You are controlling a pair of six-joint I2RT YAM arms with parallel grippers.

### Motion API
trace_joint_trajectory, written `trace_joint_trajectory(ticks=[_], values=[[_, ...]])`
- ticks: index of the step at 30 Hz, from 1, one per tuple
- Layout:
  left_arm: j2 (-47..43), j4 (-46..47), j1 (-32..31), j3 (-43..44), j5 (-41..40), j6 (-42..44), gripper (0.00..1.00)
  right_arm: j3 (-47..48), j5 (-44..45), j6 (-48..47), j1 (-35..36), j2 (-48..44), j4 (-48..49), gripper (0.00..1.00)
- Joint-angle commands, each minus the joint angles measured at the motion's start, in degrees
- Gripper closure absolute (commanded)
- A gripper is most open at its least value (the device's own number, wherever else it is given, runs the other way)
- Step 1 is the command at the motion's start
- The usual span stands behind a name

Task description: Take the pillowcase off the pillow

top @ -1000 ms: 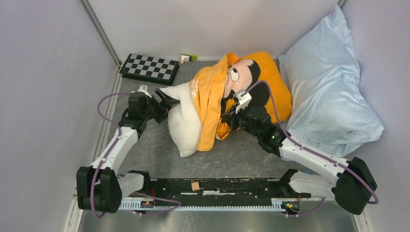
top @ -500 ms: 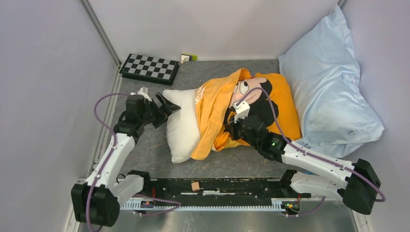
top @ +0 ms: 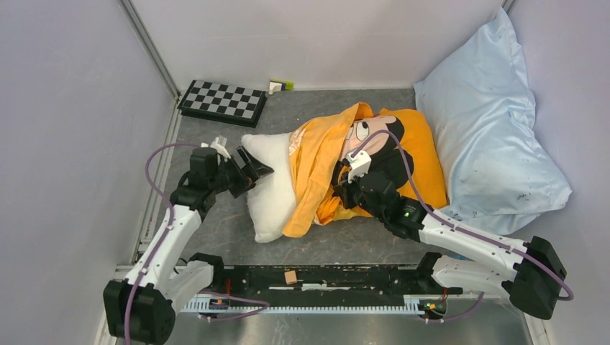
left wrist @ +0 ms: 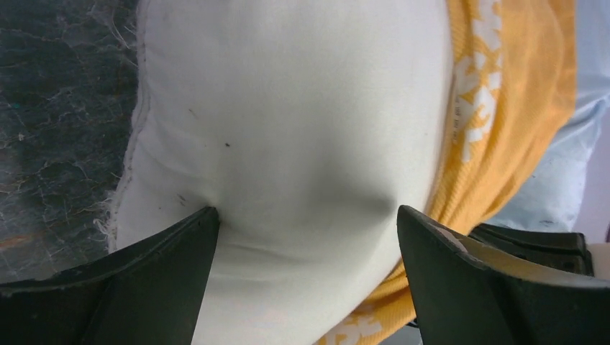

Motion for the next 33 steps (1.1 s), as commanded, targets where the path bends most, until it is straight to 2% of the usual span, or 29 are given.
trace_joint_trajectory(ticks=[1, 3, 4, 5, 6, 8, 10, 11, 15, 19, 21, 25, 26, 33], values=[[5.3, -1.4, -5.7, 1.2, -9.6, 1.7, 0.0, 1.6, -1.1, -0.4, -0.4, 0.3, 0.9, 0.99], [9.0, -1.5, -9.4, 3.3, -12.9, 1.8, 0.0, 1.6, -0.9, -0.4, -0.4, 0.7, 0.9, 0.99], [13.2, -1.5, -11.9, 5.6, -15.5, 3.0, 0.05, 1.7, 0.8, -0.5, -0.4, 0.8, 0.2, 1.0], [13.7, -1.3, -11.9, 5.8, -16.9, 3.4, 0.15, 1.7, 1.8, -0.5, -0.3, 0.6, -0.2, 1.0], [13.6, -0.8, -11.9, 5.6, -18.5, 4.1, 0.26, 1.7, 3.2, -0.6, -0.4, 0.2, -0.5, 1.0], [11.8, 0.2, -11.8, 5.2, -24.4, 4.8, 0.63, 1.4, 7.7, -0.5, -0.5, -0.4, -1.4, 1.0], [9.6, 2.2, -11.8, 4.1, -30.9, 4.3, 0.95, 1.6, 10.6, -0.7, -2.1, -0.3, -2.4, 1.0], [8.8, 2.8, -11.7, 3.9, -33.4, 4.1, 0.97, 2.2, 11.7, -0.4, -4.0, 0.1, -3.7, 1.0], [7.6, 0.0, -9.0, 5.6, -41.6, 5.0, 0.98, 4.2, 14.8, 0.8, -13.2, -0.7, -10.8, 1.0], [6.8, -0.4, 0.5, 3.9, -36.9, 3.8, 0.98, 1.6, 19.9, 1.2, -22.0, -8.2, -13.0, 1.0], [5.3, 0.7, 3.0, 2.1, -36.1, 1.6, 0.98, 0.4, 23.9, 2.3, -24.8, -11.2, -14.1, 1.0], [-0.1, -0.1, 5.7, -1.0, -41.3, -3.5, 0.98, 1.6, 36.6, 11.4, -27.6, -12.0, -22.9, 1.0], [-1.5, -0.4, 6.3, -1.6, -42.0, -3.9, 0.98, 1.7, 37.3, 12.6, -27.8, -12.2, -23.6, 1.0], [-1.9, -2.3, 7.2, 1.5, -40.3, 0.0, 0.98, -0.6, 22.8, 2.4, -28.0, -15.9, -13.6, 0.99]])
